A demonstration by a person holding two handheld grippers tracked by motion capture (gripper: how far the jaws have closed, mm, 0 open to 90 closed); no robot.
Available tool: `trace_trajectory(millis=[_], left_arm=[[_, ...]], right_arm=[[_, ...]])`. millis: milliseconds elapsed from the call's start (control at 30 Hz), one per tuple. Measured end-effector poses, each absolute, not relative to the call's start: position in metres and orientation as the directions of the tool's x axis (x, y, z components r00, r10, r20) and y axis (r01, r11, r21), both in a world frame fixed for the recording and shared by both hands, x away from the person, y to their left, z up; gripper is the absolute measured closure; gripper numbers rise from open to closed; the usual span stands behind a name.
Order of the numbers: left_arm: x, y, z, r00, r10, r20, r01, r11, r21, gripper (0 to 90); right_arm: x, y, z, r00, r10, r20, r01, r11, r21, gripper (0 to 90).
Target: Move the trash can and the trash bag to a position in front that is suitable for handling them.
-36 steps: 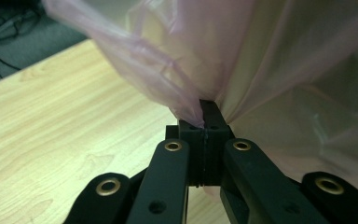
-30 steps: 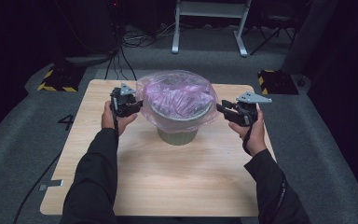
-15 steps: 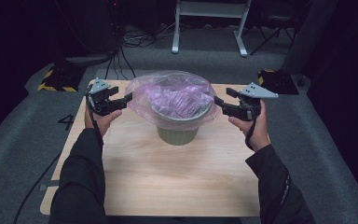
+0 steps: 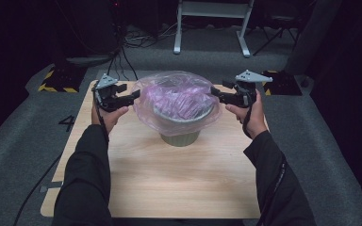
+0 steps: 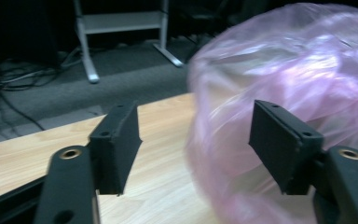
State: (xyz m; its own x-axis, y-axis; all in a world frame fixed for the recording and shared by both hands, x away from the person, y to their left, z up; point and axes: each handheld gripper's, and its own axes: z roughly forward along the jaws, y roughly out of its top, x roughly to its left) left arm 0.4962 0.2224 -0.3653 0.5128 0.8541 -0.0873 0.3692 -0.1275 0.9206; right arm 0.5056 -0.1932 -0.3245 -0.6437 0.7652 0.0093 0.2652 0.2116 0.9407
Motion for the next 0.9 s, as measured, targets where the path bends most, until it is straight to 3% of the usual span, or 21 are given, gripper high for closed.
trace_trajectory(millis=[33, 100, 133, 200, 233, 267, 367, 533, 900], left_arm=[[0.498, 0.216, -0.366, 0.519, 0.852, -0.077, 0.372, -0.144, 0.917, 39.7], [0.503, 0.205, -0.367, 0.524, 0.85, -0.05, 0.38, -0.182, 0.907, 51.2], [0.504, 0.2, -0.367, 0.539, 0.841, -0.042, 0.378, -0.197, 0.905, 51.2], [0.506, 0.188, -0.365, 0.541, 0.841, 0.009, 0.359, -0.24, 0.902, 69.8], [0.506, 0.188, -0.365, 0.541, 0.841, 0.009, 0.359, -0.24, 0.902, 74.6], [0.509, 0.185, -0.364, 0.555, 0.832, 0.026, 0.352, -0.262, 0.899, 78.9], [0.512, 0.18, -0.364, 0.563, 0.825, 0.052, 0.357, -0.3, 0.884, 89.6], [0.518, 0.173, -0.369, 0.583, 0.811, 0.054, 0.392, -0.339, 0.855, 90.0], [0.523, 0.165, -0.396, 0.605, 0.796, -0.012, 0.479, -0.352, 0.804, 90.0]], right_arm=[[0.509, -0.193, -0.325, -0.643, 0.766, 0.013, 0.27, 0.21, 0.94, 41.0], [0.516, -0.191, -0.327, -0.653, 0.756, 0.037, 0.285, 0.201, 0.937, 45.7], [0.52, -0.19, -0.329, -0.659, 0.75, 0.052, 0.297, 0.196, 0.935, 51.7], [0.529, -0.189, -0.334, -0.677, 0.73, 0.096, 0.322, 0.176, 0.93, 67.3], [0.529, -0.189, -0.334, -0.677, 0.73, 0.096, 0.322, 0.176, 0.93, 67.3], [0.532, -0.19, -0.337, -0.673, 0.729, 0.121, 0.331, 0.152, 0.931, 75.3], [0.535, -0.193, -0.341, -0.643, 0.754, 0.136, 0.336, 0.118, 0.934, 83.9], [0.541, -0.196, -0.35, -0.577, 0.803, 0.147, 0.378, 0.103, 0.92, 89.7], [0.543, -0.198, -0.375, -0.545, 0.812, 0.21, 0.444, 0.066, 0.894, 90.0]])
